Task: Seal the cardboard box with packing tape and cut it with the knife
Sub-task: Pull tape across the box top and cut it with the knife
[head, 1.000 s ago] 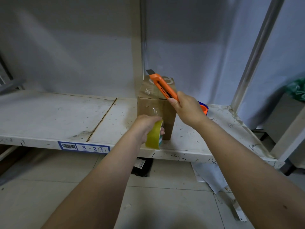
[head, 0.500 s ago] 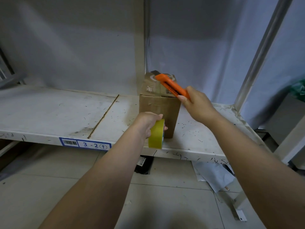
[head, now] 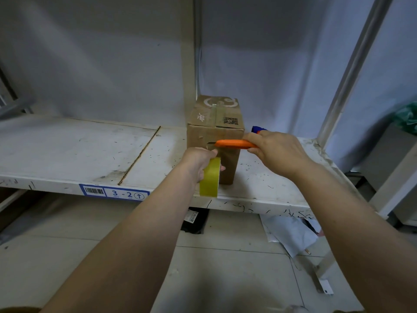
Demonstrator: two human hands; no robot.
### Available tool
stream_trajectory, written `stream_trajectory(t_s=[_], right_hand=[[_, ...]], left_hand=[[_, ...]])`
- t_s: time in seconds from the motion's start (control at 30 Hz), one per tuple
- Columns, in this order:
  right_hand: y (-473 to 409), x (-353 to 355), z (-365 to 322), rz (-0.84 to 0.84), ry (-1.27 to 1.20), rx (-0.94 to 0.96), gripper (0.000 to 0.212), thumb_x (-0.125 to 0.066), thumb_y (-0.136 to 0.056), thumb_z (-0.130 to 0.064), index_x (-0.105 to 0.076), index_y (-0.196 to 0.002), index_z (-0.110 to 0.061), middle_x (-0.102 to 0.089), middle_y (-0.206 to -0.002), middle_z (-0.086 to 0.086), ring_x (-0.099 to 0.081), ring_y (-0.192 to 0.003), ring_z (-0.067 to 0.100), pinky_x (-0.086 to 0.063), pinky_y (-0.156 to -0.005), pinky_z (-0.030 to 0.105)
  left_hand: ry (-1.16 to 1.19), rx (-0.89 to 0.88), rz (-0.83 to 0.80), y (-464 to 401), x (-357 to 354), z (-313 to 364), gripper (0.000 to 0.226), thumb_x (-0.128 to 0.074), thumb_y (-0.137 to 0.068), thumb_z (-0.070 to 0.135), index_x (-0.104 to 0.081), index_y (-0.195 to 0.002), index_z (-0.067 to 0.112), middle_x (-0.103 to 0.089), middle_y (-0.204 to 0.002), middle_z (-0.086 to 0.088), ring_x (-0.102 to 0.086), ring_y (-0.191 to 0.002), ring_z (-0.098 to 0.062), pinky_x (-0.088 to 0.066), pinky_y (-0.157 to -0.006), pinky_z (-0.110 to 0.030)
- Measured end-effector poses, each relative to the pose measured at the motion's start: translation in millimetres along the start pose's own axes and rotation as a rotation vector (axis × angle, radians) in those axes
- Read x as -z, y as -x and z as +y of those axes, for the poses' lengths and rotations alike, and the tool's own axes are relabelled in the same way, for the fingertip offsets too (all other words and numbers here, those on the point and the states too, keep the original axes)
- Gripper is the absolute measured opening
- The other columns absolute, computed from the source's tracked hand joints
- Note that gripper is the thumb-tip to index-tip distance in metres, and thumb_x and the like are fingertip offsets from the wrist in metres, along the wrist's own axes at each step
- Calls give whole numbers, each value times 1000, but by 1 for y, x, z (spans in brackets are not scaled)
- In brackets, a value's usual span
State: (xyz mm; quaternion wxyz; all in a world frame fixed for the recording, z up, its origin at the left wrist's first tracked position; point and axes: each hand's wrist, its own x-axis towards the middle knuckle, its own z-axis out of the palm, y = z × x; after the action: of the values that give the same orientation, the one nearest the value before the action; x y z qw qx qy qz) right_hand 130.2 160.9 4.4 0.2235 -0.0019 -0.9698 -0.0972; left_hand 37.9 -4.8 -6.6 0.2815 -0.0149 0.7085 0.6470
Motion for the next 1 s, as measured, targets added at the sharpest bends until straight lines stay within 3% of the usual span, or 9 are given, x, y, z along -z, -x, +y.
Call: stream_trajectory(t_s=[0.2, 0.37, 0.53, 0.63, 0.73, 0.77, 0.9, 1.0], right_hand=[[-2, -4, -5, 39, 66, 1, 29, -39, -99, -39, -47, -126, -33, -62, -94, 1, -58, -76, 21, -46, -56, 31], [-1, -3, -7, 50, 107, -15, 27, -39, -99, -38, -47, -125, -32, -62, -93, 2, -60, -76, 23, -40, -57, 30], [6, 2, -4, 59, 113, -41, 28, -40, -99, -37, -49, -125, -32, -63, -92, 3, -55, -72, 22, -36, -61, 30], [10, 6, -2, 46, 133, -69, 27, -41, -99, -36, -51, -123, -30, -62, -91, 3, -46, -67, 19, -35, -62, 31], [14, 8, 1, 26, 145, -85, 26, -39, -100, -36, -49, -122, -29, -61, -93, 2, -45, -69, 18, -34, -64, 32], [15, 7, 1, 20, 142, -90, 25, -39, -100, -36, -49, -122, -29, -61, -94, 2, -46, -69, 18, -34, -65, 32], [20, 5, 7, 16, 106, -110, 24, -40, -99, -37, -51, -120, -31, -60, -90, -1, -46, -69, 18, -37, -66, 32], [23, 5, 9, 19, -70, -171, 25, -42, -98, -38, -51, -120, -31, -60, -92, -3, -53, -73, 20, -45, -66, 34]], left_hand=[[-1, 10, 22, -2, -1, 0, 43, -60, -93, 18, -48, -132, 7, -64, -85, -14, -66, -57, -19, -58, -64, -30], [-16, 12, 48, -3, -1, 0, 44, -60, -93, 19, -48, -133, 7, -65, -83, -13, -63, -33, -14, -57, -51, -26], [-30, 23, 70, -6, -2, -1, 49, -61, -92, 20, -44, -137, 7, -65, -120, -17, -61, -32, -14, -54, -40, -24], [-38, 29, 87, -10, -3, 0, 53, -62, -92, 22, -42, -139, 9, -64, -125, -15, -64, -40, -15, -54, -42, -25], [-50, 22, 84, -14, -4, -1, 53, -62, -92, 23, -42, -139, 10, -61, -129, -14, -63, -33, -14, -52, -36, -23], [-50, 20, 84, -14, -4, -1, 52, -62, -92, 23, -43, -138, 10, -61, -129, -14, -63, -33, -15, -52, -36, -23], [-50, 23, 75, -15, -4, -3, 49, -60, -92, 23, -45, -137, 10, -60, -131, -13, -65, -53, -16, -55, -62, -30], [-16, 7, 71, -15, -3, -4, 43, -61, -92, 20, -49, -132, 9, -60, -130, -14, -66, -45, -16, -56, -60, -29]])
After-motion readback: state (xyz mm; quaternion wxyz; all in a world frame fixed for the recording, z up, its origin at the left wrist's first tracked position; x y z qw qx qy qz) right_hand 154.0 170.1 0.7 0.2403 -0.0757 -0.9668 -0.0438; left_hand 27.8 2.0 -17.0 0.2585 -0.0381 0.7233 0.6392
